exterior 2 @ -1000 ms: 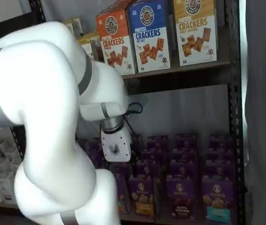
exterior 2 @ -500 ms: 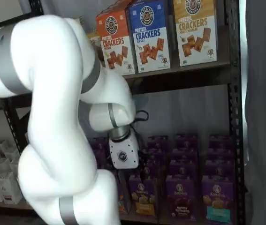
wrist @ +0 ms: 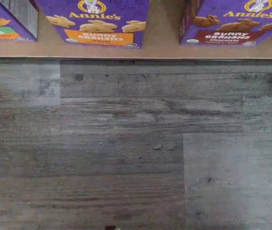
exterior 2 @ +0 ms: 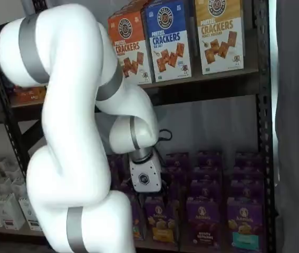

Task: Pick up the purple box with a brown patch in the center, on the bottom shelf, the fifth box from the left

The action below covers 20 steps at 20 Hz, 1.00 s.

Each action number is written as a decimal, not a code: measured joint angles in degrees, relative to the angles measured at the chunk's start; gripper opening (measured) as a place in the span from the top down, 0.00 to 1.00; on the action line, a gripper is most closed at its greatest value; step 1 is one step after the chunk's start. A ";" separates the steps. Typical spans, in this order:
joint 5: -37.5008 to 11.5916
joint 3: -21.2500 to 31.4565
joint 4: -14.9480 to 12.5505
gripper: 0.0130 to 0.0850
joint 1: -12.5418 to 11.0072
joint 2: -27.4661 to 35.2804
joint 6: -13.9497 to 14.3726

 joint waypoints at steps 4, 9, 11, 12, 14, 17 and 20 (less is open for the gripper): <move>-3.17 -2.27 0.49 0.00 -0.88 4.95 -1.19; -6.78 -5.06 -0.39 0.00 -2.50 10.75 -1.87; -8.01 -6.09 -0.69 0.00 -3.20 12.79 -2.24; -8.73 -6.78 -0.89 0.00 -3.65 14.07 -2.48; -9.80 -8.01 -1.09 0.00 -4.41 16.20 -3.02; -10.70 -9.71 -1.91 0.00 -5.37 18.69 -3.20; -11.83 -11.47 -2.61 0.00 -6.28 21.04 -3.40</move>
